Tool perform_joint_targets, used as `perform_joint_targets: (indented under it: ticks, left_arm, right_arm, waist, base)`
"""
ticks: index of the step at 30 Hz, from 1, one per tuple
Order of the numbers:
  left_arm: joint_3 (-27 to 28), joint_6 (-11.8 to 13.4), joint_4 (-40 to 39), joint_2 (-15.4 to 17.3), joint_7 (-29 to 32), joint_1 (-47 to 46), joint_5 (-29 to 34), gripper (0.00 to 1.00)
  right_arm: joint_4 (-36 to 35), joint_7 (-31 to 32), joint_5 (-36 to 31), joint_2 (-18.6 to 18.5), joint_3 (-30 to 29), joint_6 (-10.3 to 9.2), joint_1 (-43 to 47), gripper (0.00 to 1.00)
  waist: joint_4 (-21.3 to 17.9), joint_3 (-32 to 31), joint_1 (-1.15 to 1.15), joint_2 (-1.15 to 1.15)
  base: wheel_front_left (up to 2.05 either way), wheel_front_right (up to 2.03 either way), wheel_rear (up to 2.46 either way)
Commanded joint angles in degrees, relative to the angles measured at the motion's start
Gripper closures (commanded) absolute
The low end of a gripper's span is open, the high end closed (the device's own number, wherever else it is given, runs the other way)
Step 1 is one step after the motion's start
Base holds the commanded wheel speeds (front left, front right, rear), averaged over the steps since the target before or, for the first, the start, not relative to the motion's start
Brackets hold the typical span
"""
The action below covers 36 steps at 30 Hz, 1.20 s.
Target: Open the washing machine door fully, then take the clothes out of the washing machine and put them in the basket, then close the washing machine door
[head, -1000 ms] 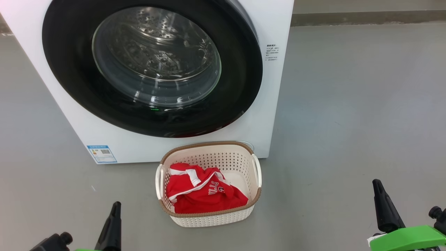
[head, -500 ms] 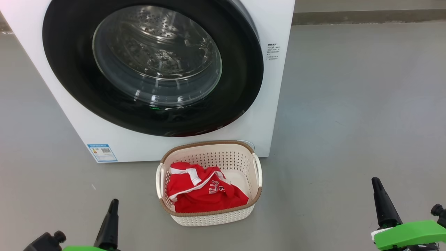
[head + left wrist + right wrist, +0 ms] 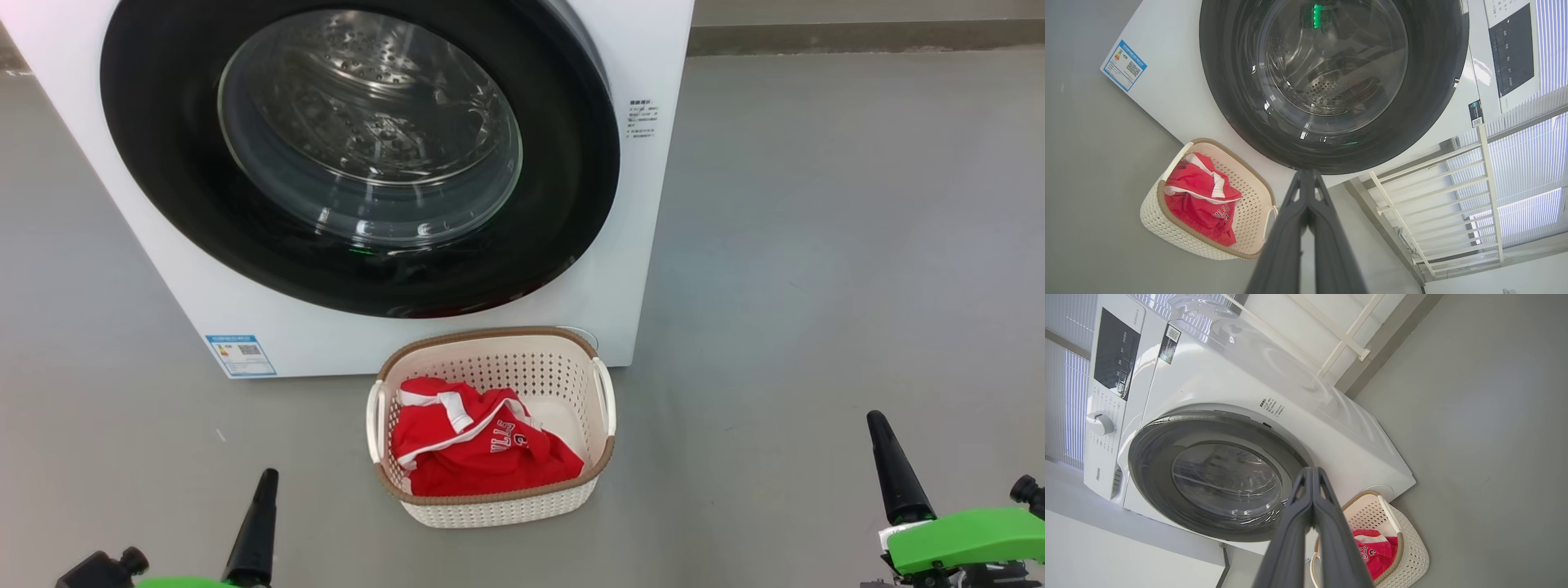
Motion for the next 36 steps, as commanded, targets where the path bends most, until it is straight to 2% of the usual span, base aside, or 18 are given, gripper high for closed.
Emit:
perform_joint_targets:
  ticks: [1,36]
  left_arm:
    - [1.77,-0.73,-1.10,0.41,0.45,-2.89,-1.94,1.00]
    - [4.00,-1.68,0.05,0.46,6.03,-4.40,-23.97,1.00]
  right_arm:
    - [-1.12,0.36,1.86,-1.09,0.81,0.17,-3.31,1.00]
    - [1.64,6.18,23.81,-1.43,0.73,0.22,-6.95,1.00]
  waist:
    - [0.02,0.02,0.00,0.00]
    - [0.41,0.54,-0.01,0.00]
  base:
    - [0.00,0.00,0.00]
    - [0.00,0.00,0.00]
